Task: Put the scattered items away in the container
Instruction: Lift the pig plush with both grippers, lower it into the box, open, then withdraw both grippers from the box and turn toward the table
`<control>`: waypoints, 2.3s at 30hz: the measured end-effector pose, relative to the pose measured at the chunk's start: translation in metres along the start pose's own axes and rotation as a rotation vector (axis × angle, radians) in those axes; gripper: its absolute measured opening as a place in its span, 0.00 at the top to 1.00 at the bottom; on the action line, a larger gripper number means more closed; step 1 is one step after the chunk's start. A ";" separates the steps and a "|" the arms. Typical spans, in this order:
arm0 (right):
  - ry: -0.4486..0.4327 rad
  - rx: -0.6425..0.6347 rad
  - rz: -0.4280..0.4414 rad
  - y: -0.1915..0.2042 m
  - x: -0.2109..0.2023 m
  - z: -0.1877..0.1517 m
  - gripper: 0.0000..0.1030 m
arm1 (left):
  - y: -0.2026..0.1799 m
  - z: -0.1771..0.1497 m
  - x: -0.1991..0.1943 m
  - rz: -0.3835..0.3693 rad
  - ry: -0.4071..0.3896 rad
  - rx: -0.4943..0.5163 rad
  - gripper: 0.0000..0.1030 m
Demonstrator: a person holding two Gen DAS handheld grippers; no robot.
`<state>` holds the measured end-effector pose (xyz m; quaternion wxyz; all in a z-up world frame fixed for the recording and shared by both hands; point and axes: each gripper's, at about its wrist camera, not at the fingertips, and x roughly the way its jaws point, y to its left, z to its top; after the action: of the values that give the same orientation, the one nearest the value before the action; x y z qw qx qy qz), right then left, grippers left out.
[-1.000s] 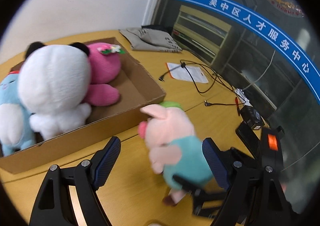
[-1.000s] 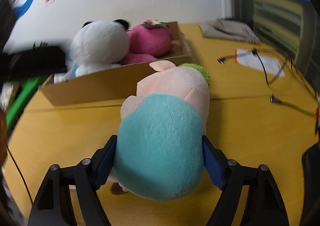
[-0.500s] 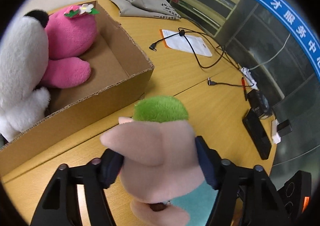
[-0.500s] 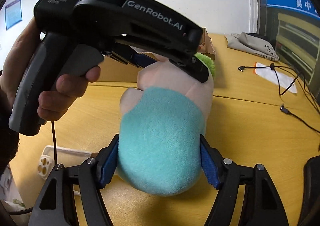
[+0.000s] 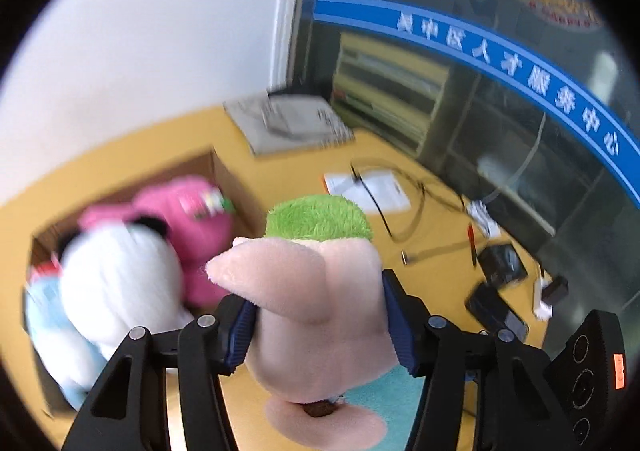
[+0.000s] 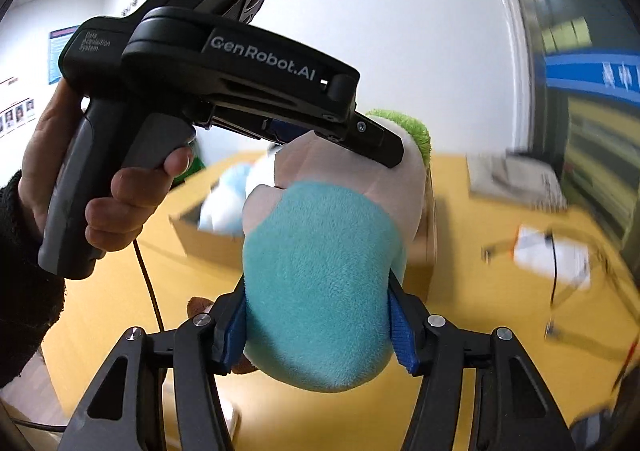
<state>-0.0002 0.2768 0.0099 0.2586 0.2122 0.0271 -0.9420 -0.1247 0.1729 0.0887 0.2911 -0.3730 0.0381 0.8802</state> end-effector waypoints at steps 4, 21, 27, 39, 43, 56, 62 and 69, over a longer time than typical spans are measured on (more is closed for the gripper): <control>-0.039 -0.041 0.008 -0.011 0.022 0.045 0.38 | 0.024 0.041 -0.001 0.020 -0.056 -0.018 0.45; 0.265 0.085 -0.015 -0.080 0.183 0.010 0.37 | 0.118 0.011 0.180 -0.034 0.159 -0.175 0.46; 0.353 0.116 -0.043 -0.086 0.185 0.002 0.36 | 0.110 -0.003 0.209 -0.031 0.194 -0.136 0.46; 0.339 0.094 -0.118 -0.091 0.189 -0.003 0.17 | 0.120 0.008 0.150 -0.038 0.068 -0.247 0.37; 0.228 0.145 -0.122 -0.088 0.151 0.009 0.00 | 0.109 0.002 0.058 0.044 -0.090 -0.210 0.25; 0.140 0.135 -0.306 0.005 0.046 0.026 0.00 | 0.061 -0.125 -0.088 0.252 -0.183 -0.119 0.23; 0.130 0.093 -0.339 0.030 0.030 0.026 0.00 | 0.066 -0.151 -0.097 0.258 -0.174 -0.162 0.23; 0.144 0.089 -0.356 0.037 0.021 0.022 0.00 | 0.070 -0.162 -0.107 0.251 -0.183 -0.189 0.23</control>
<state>-0.0072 0.2313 0.0236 0.0757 0.2823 0.0409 -0.9555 -0.0004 0.0170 0.0347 0.1448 -0.3096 -0.0253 0.9394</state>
